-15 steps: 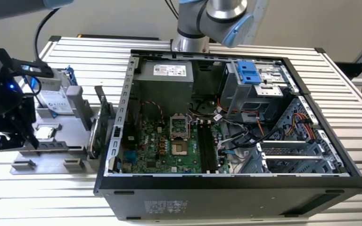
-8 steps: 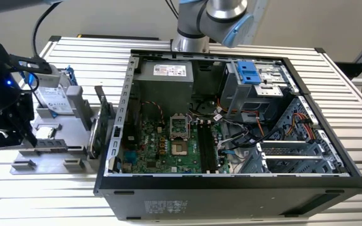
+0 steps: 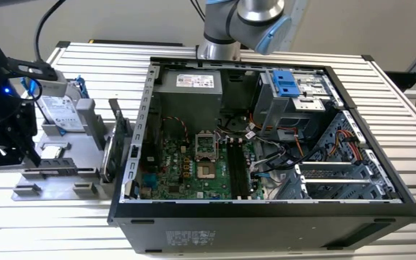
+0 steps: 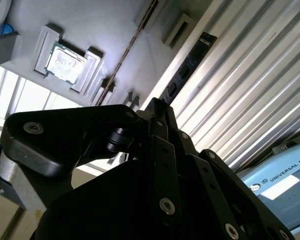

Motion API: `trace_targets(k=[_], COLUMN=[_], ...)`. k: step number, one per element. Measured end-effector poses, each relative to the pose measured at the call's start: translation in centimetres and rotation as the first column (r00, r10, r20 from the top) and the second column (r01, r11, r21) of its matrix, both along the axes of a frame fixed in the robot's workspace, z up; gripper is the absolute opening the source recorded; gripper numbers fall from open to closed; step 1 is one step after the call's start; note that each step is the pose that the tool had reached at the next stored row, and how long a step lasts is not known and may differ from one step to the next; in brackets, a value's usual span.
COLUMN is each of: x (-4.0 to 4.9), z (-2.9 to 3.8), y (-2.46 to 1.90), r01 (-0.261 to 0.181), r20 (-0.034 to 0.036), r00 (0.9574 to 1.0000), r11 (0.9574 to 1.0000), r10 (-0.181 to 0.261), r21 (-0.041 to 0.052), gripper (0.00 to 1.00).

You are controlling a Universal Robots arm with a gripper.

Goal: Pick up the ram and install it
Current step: 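Pick up the ram and move it above insertion slot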

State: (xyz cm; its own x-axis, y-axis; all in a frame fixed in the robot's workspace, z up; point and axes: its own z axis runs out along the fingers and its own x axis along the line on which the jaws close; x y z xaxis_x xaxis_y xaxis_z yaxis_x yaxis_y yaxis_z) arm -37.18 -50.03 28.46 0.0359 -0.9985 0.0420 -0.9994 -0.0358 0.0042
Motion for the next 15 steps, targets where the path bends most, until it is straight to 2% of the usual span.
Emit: trace_targets(k=[15], x=[0.0], z=[1.56], y=[0.0], r01=[0.0], r20=[0.0], r00=[1.0], r11=[1.0], r10=[0.0], r21=[0.0], gripper=[0.0])
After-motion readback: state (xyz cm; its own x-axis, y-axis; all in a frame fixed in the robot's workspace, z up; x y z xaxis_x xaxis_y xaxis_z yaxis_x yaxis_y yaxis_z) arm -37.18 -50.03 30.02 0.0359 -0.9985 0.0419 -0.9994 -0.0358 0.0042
